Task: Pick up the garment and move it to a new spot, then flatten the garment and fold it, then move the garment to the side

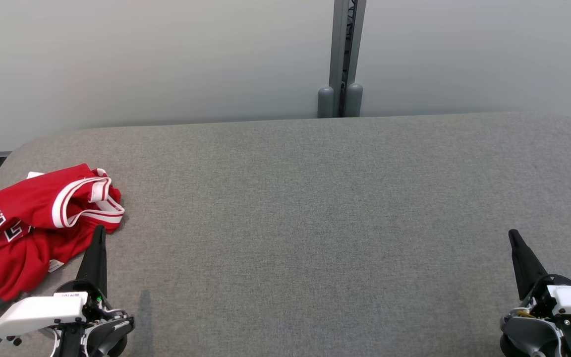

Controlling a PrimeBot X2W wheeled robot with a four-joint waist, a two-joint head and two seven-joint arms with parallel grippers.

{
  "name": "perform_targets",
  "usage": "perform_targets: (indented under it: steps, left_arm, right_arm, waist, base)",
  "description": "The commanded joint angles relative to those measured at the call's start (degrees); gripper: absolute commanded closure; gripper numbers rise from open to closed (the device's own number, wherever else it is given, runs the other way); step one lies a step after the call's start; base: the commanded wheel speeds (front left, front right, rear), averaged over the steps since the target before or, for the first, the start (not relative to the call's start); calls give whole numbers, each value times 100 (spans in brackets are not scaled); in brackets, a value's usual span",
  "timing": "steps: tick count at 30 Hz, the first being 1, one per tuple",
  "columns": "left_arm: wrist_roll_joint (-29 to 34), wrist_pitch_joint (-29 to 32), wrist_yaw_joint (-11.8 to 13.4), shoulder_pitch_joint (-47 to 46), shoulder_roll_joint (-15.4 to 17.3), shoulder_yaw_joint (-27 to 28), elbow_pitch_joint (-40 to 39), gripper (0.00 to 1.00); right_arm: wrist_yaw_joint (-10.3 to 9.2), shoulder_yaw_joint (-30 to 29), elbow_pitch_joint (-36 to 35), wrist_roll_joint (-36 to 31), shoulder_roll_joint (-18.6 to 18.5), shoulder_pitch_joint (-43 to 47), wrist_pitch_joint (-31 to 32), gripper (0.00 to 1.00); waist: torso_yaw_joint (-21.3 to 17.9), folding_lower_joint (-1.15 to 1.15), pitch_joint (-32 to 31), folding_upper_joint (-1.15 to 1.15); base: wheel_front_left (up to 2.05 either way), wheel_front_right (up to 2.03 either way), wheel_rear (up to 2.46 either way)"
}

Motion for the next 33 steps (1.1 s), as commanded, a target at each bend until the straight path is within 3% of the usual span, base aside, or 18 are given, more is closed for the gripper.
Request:
perform_targets:
  steps: [1,33]
  left_arm:
    - [-3,11,-17,-81,18,14,-12,100]
    - [-3,11,-17,-81,18,14,-12,100]
  right_arm:
    - [15,1,12,-22,-28,-24,5,100]
    - [15,1,12,-22,-28,-24,5,100]
  waist:
    - [0,0,0,0]
    - [0,0,0,0]
  base:
    - [0,0,0]
    - [0,0,0]
